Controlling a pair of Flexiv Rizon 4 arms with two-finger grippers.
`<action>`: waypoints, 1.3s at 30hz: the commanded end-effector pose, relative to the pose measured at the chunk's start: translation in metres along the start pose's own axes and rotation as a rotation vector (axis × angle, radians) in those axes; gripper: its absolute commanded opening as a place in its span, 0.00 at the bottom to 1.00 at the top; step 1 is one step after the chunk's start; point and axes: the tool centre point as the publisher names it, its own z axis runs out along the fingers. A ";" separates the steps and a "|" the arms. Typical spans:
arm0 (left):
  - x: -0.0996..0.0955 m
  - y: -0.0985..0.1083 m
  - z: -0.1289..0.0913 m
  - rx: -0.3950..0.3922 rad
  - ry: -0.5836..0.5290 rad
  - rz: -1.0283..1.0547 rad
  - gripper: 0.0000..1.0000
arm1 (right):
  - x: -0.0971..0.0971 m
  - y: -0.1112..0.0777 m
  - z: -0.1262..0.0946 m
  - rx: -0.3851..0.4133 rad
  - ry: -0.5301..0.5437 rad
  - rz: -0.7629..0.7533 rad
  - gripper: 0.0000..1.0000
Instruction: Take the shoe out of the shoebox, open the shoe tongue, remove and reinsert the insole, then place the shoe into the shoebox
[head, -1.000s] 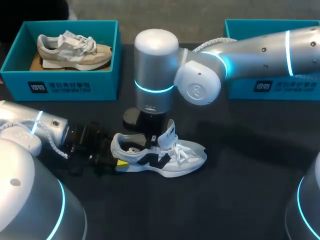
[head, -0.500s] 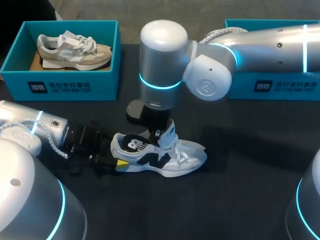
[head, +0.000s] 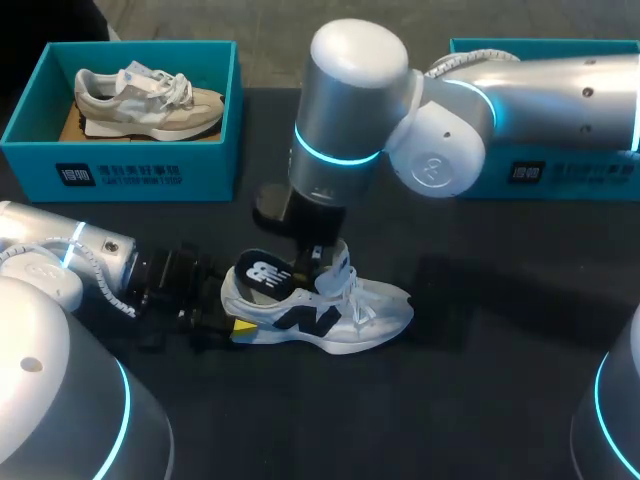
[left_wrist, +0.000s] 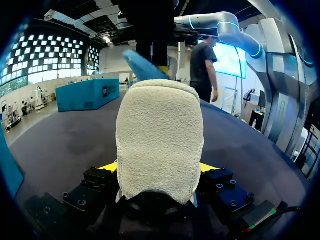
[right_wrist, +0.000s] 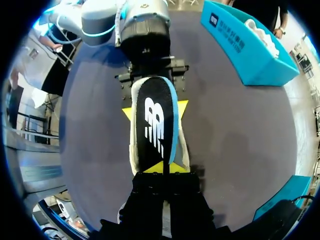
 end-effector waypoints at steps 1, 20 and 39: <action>0.002 0.006 0.003 -0.001 -0.003 -0.001 0.00 | -0.004 0.006 -0.009 -0.006 -0.004 -0.005 0.00; 0.002 0.006 0.003 -0.001 -0.003 -0.001 0.00 | 0.000 0.045 -0.005 -0.049 0.044 -0.089 0.00; 0.002 0.006 0.003 -0.001 -0.003 -0.001 0.00 | -0.012 0.032 -0.022 -0.171 0.201 -0.132 0.40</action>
